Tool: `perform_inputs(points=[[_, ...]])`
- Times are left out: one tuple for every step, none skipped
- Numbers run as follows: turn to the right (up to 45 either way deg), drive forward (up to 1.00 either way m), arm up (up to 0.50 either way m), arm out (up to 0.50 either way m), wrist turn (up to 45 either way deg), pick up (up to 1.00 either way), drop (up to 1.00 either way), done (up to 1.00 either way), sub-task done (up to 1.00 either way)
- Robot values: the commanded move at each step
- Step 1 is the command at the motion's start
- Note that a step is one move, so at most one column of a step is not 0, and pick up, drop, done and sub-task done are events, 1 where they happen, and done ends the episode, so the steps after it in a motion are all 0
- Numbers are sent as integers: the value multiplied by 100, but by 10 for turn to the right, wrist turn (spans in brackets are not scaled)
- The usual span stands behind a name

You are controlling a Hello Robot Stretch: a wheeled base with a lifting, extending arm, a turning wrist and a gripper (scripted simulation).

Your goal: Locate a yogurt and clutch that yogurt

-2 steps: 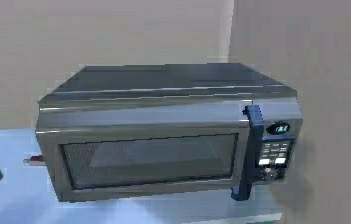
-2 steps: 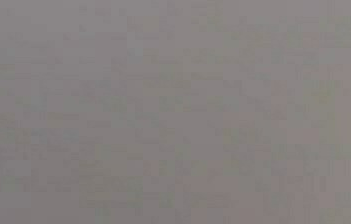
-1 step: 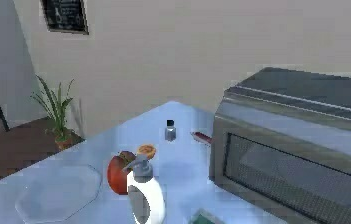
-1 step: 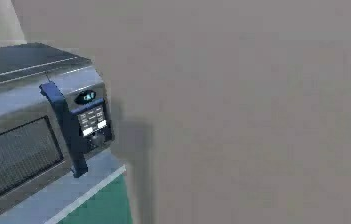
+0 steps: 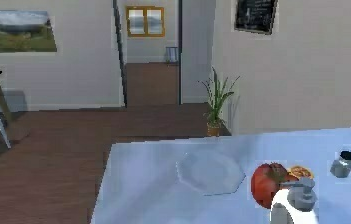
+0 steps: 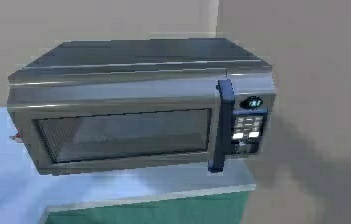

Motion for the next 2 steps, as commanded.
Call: perform_inputs(points=[[-450, 0, 0, 0, 0, 0, 0, 0, 0], [-240, 0, 0, 0, 0, 0, 0, 0, 0]])
